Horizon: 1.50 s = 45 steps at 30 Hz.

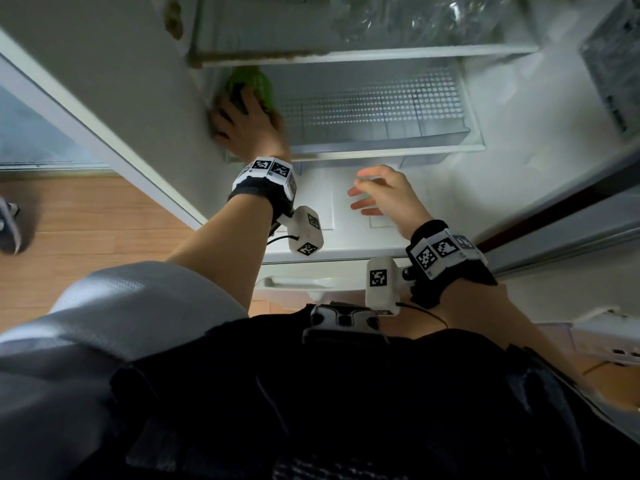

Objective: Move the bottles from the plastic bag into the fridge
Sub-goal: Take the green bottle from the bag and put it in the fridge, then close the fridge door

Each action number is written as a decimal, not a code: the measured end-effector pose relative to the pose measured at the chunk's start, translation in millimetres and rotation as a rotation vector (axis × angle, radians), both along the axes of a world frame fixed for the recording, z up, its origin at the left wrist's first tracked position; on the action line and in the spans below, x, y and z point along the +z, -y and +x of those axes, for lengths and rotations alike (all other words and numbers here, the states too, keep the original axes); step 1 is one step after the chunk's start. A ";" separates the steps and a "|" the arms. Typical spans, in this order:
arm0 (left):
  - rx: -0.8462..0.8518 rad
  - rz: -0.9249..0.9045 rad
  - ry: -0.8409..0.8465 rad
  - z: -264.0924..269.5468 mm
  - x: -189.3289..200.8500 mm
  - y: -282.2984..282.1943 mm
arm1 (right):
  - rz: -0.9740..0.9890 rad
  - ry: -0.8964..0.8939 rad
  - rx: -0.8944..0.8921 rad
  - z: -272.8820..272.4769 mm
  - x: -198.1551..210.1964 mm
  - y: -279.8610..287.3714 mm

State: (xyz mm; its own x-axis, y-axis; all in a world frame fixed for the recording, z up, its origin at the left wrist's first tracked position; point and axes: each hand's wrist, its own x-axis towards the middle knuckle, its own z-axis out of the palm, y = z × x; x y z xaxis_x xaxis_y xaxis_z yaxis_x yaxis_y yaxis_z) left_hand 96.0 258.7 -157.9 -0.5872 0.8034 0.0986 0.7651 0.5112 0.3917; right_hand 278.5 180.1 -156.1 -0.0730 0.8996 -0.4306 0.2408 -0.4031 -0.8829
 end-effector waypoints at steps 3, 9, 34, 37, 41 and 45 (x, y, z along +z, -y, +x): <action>0.011 0.006 -0.007 0.7 0.7 -0.4 | -0.003 0.005 0.000 0.3 0.7 1.0; -0.017 0.037 -0.019 -3.3 -2.8 0.7 | 0.002 0.020 -0.020 3.6 0.9 8.6; -0.732 0.392 0.736 193.5 18.1 218.0 | 0.138 0.016 -0.123 129.9 39.0 213.4; -0.851 0.352 0.786 249.7 20.9 264.9 | 0.159 0.037 -0.209 176.7 38.9 272.6; -1.073 0.266 0.806 322.7 25.0 316.6 | 0.232 0.104 -0.410 238.6 33.6 334.3; -1.255 0.233 0.785 393.8 31.5 347.5 | 0.314 0.136 -0.667 297.2 29.0 381.5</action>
State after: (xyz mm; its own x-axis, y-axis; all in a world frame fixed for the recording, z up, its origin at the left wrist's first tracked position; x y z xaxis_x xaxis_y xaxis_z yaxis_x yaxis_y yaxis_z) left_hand 489.7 -88.8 -126.4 0.4913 0.8223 0.2871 0.2090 -0.4313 0.8777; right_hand 575.7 -201.4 -127.1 0.5667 0.8162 -0.1126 0.1485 -0.2356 -0.9604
